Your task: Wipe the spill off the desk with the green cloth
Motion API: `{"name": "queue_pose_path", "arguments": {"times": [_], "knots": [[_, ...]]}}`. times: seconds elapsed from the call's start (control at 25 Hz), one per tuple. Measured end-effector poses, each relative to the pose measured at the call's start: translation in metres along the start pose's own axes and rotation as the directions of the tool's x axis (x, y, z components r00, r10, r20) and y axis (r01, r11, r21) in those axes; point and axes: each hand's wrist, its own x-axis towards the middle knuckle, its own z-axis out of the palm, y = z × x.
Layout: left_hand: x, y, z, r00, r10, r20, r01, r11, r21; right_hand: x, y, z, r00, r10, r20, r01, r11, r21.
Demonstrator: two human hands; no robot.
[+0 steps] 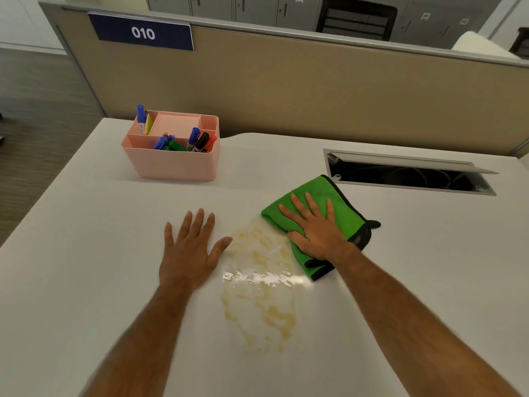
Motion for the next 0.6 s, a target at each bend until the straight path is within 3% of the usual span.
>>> {"name": "queue_pose_path", "arguments": {"times": [0.24,0.6], "knots": [[-0.006,0.001,-0.001,1.0,0.005,0.007,-0.005,1.0,0.004,-0.041,-0.016,0.012,1.0,-0.026,-0.004,0.026,0.999,-0.027],[-0.037,-0.008,-0.002,0.999,0.052,0.001,-0.052,0.999,0.01,-0.097,-0.045,0.022,0.999,0.047,-0.006,-0.047,0.999,0.009]]}}
